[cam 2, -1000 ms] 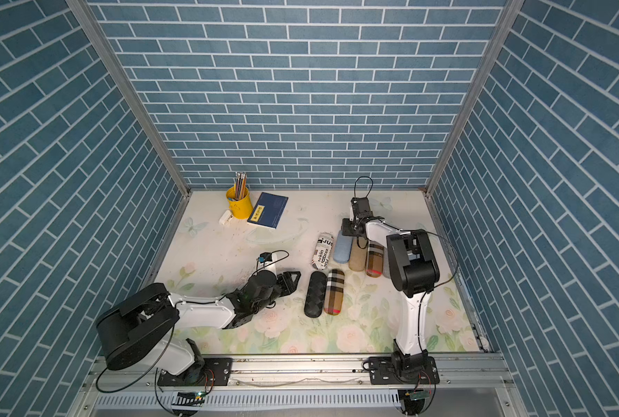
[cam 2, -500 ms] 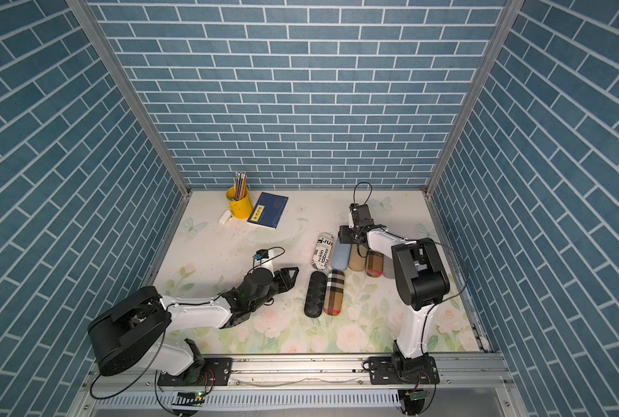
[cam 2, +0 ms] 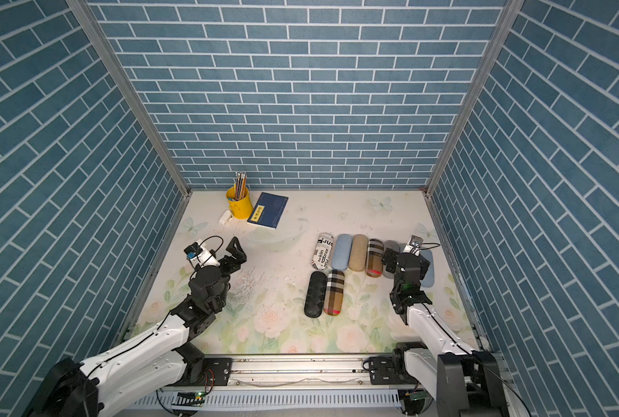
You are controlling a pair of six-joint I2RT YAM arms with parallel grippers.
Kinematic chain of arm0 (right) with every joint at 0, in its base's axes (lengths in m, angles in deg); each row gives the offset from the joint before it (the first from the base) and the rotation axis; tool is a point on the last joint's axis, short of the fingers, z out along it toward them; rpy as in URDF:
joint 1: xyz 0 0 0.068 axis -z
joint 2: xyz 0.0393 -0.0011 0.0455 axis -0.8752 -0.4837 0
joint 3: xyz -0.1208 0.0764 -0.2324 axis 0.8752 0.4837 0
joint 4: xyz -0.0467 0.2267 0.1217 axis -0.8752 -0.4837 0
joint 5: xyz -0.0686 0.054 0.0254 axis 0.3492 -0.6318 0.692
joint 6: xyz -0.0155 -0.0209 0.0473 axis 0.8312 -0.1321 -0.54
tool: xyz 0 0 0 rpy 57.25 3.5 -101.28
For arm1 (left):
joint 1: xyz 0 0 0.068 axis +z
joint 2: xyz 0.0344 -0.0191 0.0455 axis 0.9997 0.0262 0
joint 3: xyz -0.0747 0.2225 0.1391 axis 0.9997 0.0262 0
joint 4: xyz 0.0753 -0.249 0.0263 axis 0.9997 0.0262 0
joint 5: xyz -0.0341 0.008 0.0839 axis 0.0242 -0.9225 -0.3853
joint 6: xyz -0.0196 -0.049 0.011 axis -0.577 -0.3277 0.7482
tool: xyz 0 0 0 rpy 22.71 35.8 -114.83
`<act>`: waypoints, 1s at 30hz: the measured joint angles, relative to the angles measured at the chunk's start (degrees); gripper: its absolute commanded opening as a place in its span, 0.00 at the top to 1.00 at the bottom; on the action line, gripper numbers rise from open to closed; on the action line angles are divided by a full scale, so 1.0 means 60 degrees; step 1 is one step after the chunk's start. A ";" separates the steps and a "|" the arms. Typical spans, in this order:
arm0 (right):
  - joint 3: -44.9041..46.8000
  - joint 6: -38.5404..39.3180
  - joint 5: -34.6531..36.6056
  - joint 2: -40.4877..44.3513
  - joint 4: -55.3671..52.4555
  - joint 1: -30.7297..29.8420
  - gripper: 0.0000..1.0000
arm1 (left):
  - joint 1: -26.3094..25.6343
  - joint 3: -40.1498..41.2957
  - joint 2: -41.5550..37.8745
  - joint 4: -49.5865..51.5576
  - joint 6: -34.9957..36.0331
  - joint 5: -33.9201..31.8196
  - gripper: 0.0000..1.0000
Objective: Close the glasses case
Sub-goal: Reset both arms
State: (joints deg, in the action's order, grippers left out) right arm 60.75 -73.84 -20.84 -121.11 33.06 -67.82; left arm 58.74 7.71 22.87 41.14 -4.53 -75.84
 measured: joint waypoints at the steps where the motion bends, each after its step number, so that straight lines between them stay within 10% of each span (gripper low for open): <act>1: 0.0321 0.0193 0.0124 -0.0109 0.0583 0.0026 0.01 | 0.0244 0.0146 0.0277 -0.0306 0.0419 -0.0331 0.00; 14: 0.1009 0.1982 -0.0481 -0.4087 0.6834 0.0153 0.01 | 0.2652 0.1967 0.3300 -0.5927 0.4838 0.0543 0.00; 19: 0.0514 0.2120 -0.1013 -0.4557 0.7391 0.0324 0.01 | 0.3719 0.1337 0.5326 -0.6706 0.4896 0.2222 0.00; 30: 0.0721 0.2153 -0.1249 -0.4721 0.7865 0.0455 0.01 | 0.4484 0.1082 0.5388 -0.6965 0.4499 0.3872 0.00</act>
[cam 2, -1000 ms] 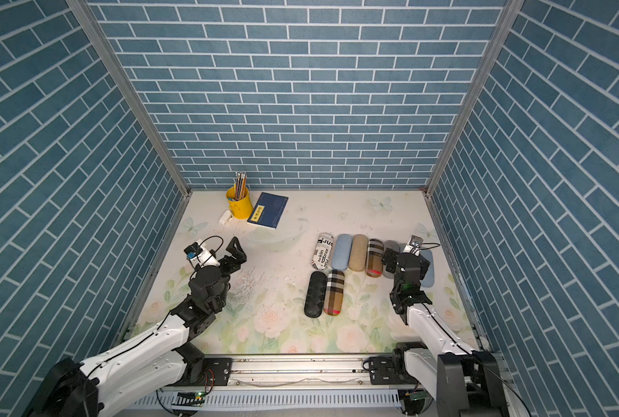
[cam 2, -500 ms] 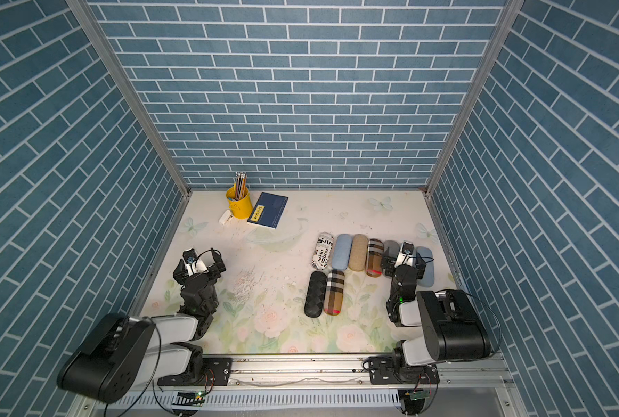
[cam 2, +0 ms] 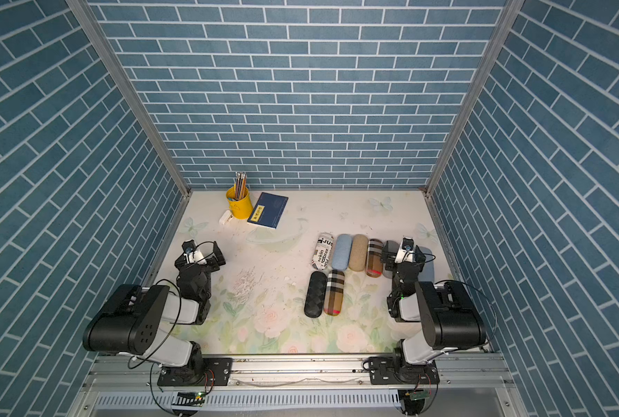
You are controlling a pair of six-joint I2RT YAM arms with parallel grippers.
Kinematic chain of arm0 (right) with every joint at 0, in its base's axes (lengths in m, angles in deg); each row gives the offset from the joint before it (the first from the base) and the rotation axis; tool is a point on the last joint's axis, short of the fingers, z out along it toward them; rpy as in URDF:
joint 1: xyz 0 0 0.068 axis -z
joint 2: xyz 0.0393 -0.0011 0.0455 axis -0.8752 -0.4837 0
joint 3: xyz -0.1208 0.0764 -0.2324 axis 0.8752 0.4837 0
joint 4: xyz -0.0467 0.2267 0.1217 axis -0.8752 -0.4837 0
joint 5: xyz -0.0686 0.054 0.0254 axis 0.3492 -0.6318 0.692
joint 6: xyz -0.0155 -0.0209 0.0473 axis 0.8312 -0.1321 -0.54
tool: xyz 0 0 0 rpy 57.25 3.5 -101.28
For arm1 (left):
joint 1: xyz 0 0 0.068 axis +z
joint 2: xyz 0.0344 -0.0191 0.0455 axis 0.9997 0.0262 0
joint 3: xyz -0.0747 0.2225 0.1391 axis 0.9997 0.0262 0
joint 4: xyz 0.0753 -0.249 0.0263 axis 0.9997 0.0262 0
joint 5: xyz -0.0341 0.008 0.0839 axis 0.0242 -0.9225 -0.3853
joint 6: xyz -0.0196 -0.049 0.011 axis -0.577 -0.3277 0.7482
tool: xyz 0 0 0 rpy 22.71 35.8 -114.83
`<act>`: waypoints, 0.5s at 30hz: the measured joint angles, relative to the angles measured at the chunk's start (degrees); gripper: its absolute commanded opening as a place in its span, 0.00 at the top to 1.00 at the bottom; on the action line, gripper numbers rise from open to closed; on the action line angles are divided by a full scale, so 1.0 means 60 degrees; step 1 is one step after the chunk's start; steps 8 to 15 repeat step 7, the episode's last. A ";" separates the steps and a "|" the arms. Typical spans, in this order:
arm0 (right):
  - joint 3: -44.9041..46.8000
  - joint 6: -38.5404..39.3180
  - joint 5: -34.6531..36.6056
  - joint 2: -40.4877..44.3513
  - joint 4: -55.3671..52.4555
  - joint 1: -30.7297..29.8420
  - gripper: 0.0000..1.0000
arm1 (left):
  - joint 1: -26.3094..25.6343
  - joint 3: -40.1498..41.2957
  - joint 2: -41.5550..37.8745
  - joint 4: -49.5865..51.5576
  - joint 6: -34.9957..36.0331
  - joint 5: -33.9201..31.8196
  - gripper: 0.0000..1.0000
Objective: Close the glasses case
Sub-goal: Reset both arms
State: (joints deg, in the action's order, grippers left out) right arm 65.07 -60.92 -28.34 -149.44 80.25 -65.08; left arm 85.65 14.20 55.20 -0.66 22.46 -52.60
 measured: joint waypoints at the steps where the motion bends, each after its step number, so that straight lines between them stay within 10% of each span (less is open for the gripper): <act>1: 0.0000 0.0000 0.0000 0.0000 0.0007 0.0000 0.01 | 0.0000 -0.0004 0.0000 0.0000 -0.0007 0.0036 0.00; 15: 0.0000 0.0000 -0.0036 0.0000 0.0015 0.0000 0.01 | 0.0000 -0.0004 0.0000 0.0000 -0.0036 0.0102 0.00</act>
